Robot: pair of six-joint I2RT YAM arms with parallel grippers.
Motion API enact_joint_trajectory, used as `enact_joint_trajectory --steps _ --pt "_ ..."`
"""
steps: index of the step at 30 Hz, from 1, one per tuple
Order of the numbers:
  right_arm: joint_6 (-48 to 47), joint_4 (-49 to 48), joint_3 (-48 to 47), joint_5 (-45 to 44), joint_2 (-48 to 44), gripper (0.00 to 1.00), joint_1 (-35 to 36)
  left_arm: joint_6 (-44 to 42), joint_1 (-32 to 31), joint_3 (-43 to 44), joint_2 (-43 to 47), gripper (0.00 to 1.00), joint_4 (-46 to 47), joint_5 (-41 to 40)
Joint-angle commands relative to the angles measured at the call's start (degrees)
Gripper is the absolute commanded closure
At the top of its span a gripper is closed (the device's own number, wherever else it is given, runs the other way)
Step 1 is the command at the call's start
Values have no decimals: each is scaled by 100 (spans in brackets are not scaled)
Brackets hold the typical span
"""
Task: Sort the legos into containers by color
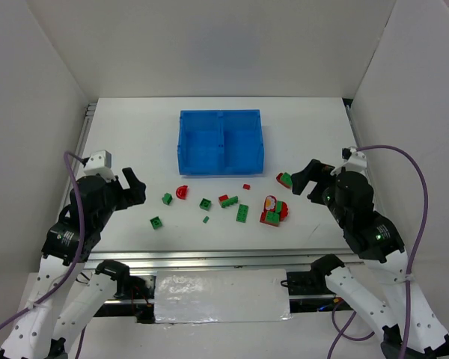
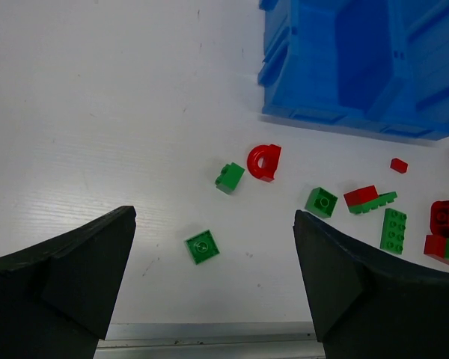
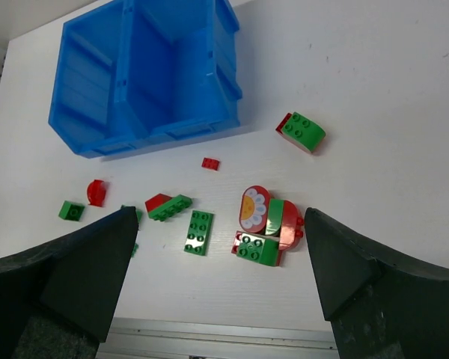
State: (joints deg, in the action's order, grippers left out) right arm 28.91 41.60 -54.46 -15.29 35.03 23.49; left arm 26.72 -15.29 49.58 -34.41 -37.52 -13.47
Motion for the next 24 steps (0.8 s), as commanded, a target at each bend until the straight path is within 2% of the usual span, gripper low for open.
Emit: enact_joint_trajectory --steps 1,9,12,17,19,22,24 --pt "-8 -144 -250 -115 92 1 42 -167 26 25 -4 0 289 135" --pt "-236 -530 -13 561 83 0 42 -255 26 -27 163 1 377 284" --pt "-464 -872 172 667 337 0 51 -246 35 -19 93 0 386 214" --pt "-860 -1267 93 562 1383 0 51 -211 26 86 -162 0 219 109" --pt "-1176 -1707 111 851 1866 0 -2 -202 26 52 -57 1 271 126" --pt "-1422 -1613 -317 1150 2919 1 -492 -237 35 -19 66 0 341 196" --pt "-1545 -1707 -460 1720 3586 2 -826 -246 26 -19 58 0 342 222"
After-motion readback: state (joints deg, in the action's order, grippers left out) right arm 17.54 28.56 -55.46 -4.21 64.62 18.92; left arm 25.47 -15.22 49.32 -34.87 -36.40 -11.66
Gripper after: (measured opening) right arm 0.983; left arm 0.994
